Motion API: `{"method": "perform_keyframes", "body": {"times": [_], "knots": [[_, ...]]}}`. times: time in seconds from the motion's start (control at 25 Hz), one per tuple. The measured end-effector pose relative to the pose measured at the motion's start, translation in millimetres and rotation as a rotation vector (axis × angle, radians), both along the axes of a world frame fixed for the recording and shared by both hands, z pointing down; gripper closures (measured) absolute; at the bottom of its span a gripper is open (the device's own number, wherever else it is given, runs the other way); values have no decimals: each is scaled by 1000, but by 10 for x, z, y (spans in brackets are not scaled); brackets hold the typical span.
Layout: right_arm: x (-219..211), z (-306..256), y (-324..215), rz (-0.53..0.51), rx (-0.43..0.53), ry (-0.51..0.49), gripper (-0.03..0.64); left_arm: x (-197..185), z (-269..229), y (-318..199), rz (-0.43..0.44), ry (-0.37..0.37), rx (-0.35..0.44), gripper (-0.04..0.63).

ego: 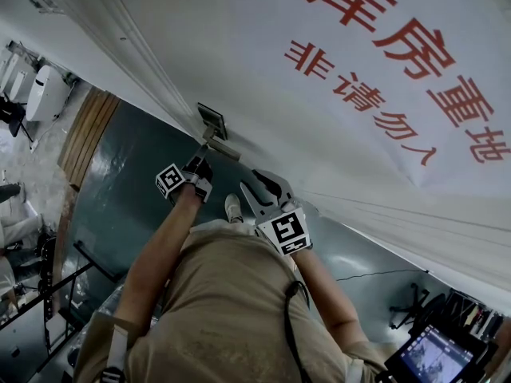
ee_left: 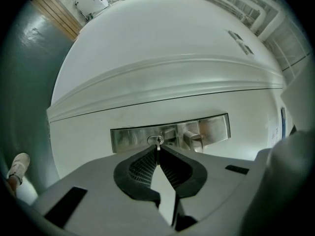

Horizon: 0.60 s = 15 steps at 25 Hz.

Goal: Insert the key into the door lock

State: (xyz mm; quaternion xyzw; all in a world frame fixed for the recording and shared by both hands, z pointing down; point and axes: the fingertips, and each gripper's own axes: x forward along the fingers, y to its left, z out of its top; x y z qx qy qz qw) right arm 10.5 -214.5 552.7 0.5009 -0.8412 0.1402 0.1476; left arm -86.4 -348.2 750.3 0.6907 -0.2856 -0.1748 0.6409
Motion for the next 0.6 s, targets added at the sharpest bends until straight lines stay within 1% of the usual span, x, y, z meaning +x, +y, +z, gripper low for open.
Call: {"method": "perform_keyframes", "body": {"times": [0.2, 0.6], "knots": [[-12, -3, -19, -2, 2, -1, 482, 4, -46, -4, -5, 20, 8, 563], [-33, -8, -75, -11, 4, 2, 482, -1, 7, -52, -18, 25, 0, 563]]}}
